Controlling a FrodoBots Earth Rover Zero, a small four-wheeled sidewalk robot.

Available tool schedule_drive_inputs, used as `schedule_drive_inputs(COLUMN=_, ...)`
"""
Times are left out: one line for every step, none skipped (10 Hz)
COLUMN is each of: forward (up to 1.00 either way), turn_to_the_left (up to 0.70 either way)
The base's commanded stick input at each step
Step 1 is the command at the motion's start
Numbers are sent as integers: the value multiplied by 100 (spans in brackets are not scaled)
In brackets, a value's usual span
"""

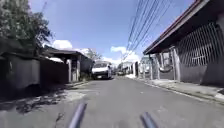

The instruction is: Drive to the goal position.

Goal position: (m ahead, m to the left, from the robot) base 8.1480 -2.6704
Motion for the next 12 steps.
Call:
schedule_drive_inputs(forward=100, turn_to_the_left=-25)
schedule_drive_inputs(forward=100, turn_to_the_left=0)
schedule_drive_inputs(forward=100, turn_to_the_left=0)
schedule_drive_inputs(forward=100, turn_to_the_left=0)
schedule_drive_inputs(forward=100, turn_to_the_left=0)
schedule_drive_inputs(forward=100, turn_to_the_left=0)
schedule_drive_inputs(forward=100, turn_to_the_left=0)
schedule_drive_inputs(forward=100, turn_to_the_left=0)
schedule_drive_inputs(forward=100, turn_to_the_left=0)
schedule_drive_inputs(forward=100, turn_to_the_left=-1)
schedule_drive_inputs(forward=100, turn_to_the_left=-14)
schedule_drive_inputs(forward=100, turn_to_the_left=-38)
